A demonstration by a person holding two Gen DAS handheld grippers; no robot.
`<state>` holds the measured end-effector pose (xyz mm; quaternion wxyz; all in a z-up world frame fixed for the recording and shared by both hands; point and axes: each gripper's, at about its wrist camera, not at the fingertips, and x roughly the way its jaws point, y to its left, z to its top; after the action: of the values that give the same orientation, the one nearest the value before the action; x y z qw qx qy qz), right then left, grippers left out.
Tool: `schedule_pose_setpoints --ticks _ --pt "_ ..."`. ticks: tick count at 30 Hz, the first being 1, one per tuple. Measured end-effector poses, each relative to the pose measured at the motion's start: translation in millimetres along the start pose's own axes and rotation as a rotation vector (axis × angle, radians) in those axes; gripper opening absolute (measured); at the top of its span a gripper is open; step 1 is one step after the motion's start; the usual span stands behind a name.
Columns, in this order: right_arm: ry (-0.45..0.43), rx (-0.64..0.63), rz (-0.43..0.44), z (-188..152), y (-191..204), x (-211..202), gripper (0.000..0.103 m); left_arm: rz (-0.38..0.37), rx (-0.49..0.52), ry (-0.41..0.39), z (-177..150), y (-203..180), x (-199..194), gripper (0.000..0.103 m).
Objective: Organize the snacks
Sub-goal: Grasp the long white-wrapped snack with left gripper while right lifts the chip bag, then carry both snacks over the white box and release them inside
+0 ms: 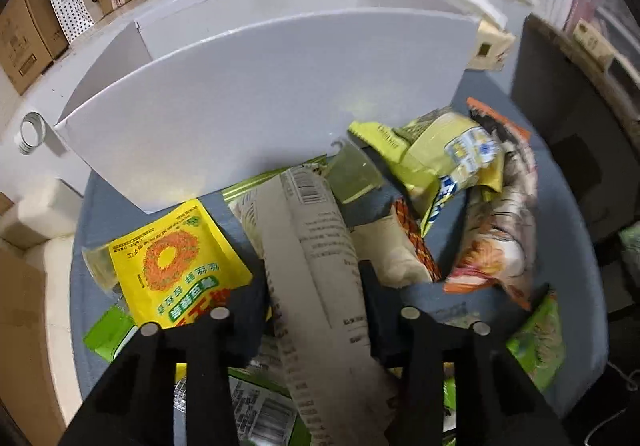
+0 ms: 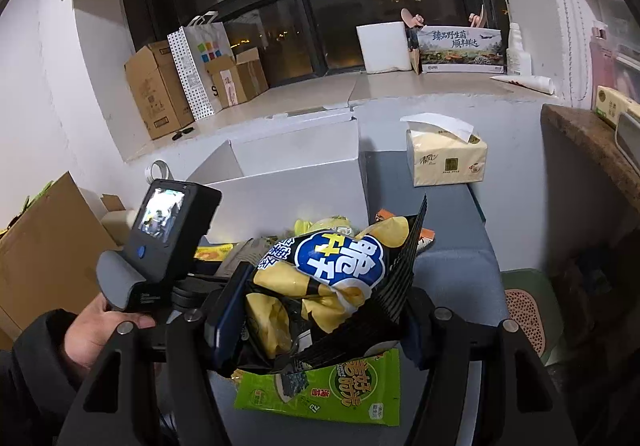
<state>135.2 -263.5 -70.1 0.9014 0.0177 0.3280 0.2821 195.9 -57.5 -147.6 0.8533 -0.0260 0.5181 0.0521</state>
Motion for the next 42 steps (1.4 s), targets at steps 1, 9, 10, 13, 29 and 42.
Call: schedule_pose_setpoints --ticks 1,9,10,13,29,42 --pt "-0.001 0.001 0.004 0.4 -0.1 -0.1 0.069 -0.013 0.001 -0.011 -1.7 0.4 -4.5 0.045" --pt "0.001 -0.003 0.023 0.8 4.5 2.3 0.069 -0.062 0.028 -0.191 -24.2 6.3 -70.6 0.045" --pt "0.000 -0.004 0.030 1.4 5.5 3.1 0.069 -0.062 0.032 -0.221 -23.0 9.9 -80.8 0.045" --pt "0.000 -0.002 0.047 5.8 7.9 6.2 0.069 -0.065 0.035 -0.327 -17.2 25.9 -111.4 0.045" --pt "0.018 -0.009 0.150 150.5 14.2 125.8 0.069 0.007 0.012 -0.461 133.7 113.0 -103.2 0.045" --pt "0.152 0.078 0.069 186.6 -11.7 224.7 0.103 0.039 -0.018 -0.358 155.2 130.3 -33.8 0.103"
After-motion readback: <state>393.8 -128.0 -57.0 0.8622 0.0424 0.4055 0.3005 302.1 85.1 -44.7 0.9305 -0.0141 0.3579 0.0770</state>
